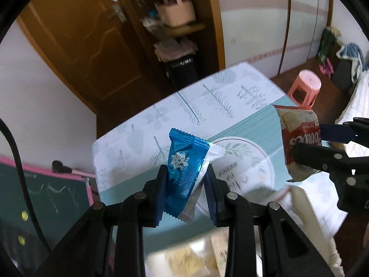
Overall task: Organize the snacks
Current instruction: 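Carry both packs over the white tray and release them inside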
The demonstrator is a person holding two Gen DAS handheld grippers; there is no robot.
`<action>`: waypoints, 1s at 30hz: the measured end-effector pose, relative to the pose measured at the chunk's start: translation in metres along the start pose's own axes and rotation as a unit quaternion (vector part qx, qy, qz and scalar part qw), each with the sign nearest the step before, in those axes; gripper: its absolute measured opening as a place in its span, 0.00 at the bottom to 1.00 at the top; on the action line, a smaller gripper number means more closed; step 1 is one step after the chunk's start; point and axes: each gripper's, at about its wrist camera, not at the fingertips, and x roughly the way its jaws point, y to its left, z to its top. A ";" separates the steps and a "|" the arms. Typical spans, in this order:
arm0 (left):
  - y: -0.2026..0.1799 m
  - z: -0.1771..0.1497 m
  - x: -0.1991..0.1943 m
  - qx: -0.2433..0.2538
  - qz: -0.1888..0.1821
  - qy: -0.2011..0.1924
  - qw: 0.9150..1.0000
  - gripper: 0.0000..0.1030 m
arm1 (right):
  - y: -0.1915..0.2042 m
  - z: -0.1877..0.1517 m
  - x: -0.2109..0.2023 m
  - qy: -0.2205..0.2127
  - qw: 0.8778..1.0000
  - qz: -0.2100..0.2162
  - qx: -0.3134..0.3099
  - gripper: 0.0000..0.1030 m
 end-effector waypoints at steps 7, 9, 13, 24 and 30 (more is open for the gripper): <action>0.006 -0.046 -0.084 -0.037 0.006 -0.040 0.998 0.28 | 0.038 -0.036 -0.080 -0.061 0.996 0.019 -0.062 0.46; 0.006 -0.061 -0.099 -0.048 0.009 -0.050 0.998 0.28 | 0.041 -0.047 -0.095 -0.073 0.994 0.026 -0.075 0.46; 0.010 -0.087 -0.118 -0.079 -0.006 -0.063 0.995 0.29 | 0.050 -0.069 -0.114 -0.094 0.991 0.033 -0.092 0.46; -0.009 -0.175 -0.119 -0.166 0.010 -0.110 0.980 0.29 | 0.063 -0.136 -0.106 -0.098 0.988 0.031 -0.119 0.47; -0.014 -0.202 -0.091 -0.177 0.024 -0.071 0.981 0.29 | 0.064 -0.161 -0.094 -0.096 0.988 0.012 -0.120 0.47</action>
